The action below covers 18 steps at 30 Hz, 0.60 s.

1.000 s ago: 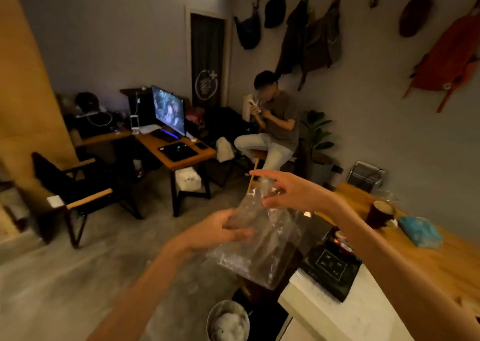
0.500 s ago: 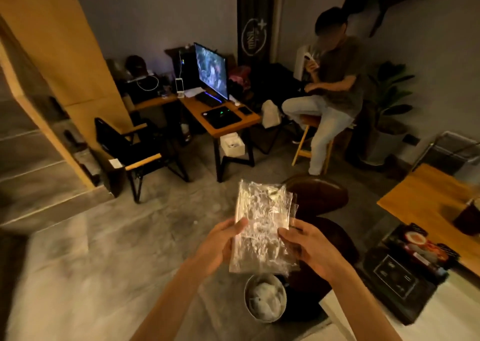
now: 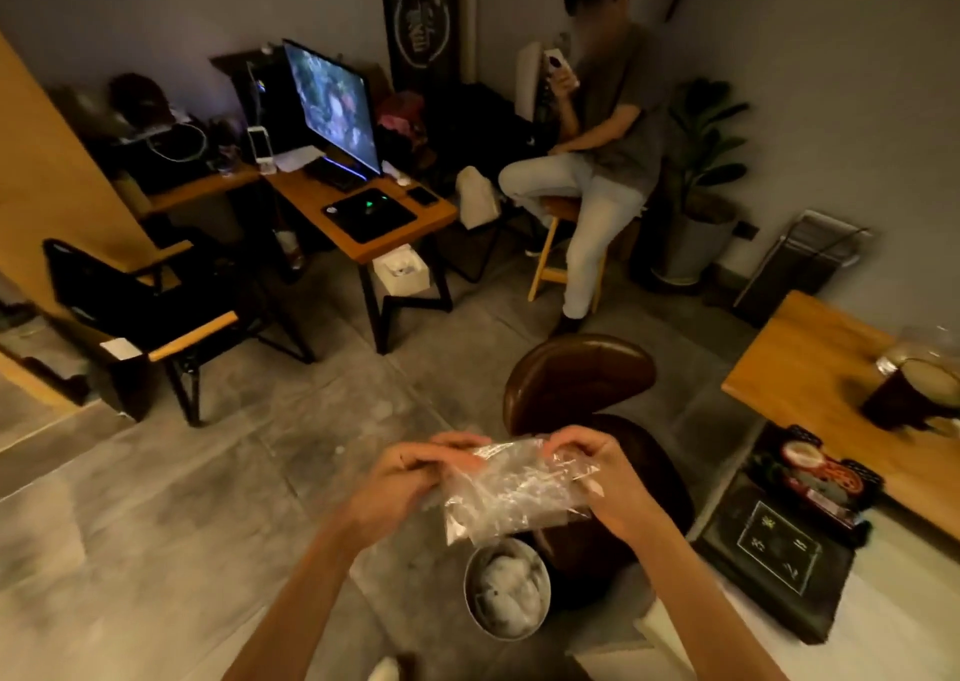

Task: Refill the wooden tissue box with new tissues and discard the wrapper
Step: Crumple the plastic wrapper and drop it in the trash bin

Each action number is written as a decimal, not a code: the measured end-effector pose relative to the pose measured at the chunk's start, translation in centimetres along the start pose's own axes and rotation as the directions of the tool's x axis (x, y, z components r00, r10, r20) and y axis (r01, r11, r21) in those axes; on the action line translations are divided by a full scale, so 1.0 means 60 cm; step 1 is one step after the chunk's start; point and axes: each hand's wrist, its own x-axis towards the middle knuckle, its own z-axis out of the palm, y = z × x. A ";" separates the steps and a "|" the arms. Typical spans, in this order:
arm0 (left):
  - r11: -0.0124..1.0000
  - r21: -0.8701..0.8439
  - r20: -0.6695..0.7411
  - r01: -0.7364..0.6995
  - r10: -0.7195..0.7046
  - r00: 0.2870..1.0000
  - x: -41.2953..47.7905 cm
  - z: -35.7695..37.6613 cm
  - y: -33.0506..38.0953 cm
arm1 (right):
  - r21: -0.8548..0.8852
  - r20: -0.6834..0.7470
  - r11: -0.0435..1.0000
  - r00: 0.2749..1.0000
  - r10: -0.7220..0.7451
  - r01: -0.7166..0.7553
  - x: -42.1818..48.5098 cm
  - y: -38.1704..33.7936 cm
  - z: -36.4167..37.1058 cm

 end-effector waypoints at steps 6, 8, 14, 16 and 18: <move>0.972 -0.092 0.273 0.215 -0.183 0.944 0.056 -0.060 -0.019 | -0.111 -0.323 0.987 0.935 -0.149 0.118 -0.002 0.040 0.039; 0.969 0.029 0.227 0.247 -0.247 0.942 0.073 -0.061 -0.059 | -0.094 -0.407 0.995 0.912 -0.052 0.015 -0.008 0.068 0.058; 0.902 0.137 0.081 0.408 -0.421 0.903 0.090 -0.089 -0.215 | 0.215 -0.263 0.924 0.892 0.368 -0.318 -0.051 0.187 0.075; 0.867 0.165 0.048 0.469 -0.482 0.875 0.088 -0.096 -0.276 | 0.225 -0.297 0.840 0.787 0.541 -0.493 -0.056 0.241 0.085; 0.830 0.159 0.015 0.535 -0.544 0.839 0.094 -0.107 -0.350 | 0.273 -0.353 0.864 0.791 0.499 -0.423 -0.053 0.330 0.090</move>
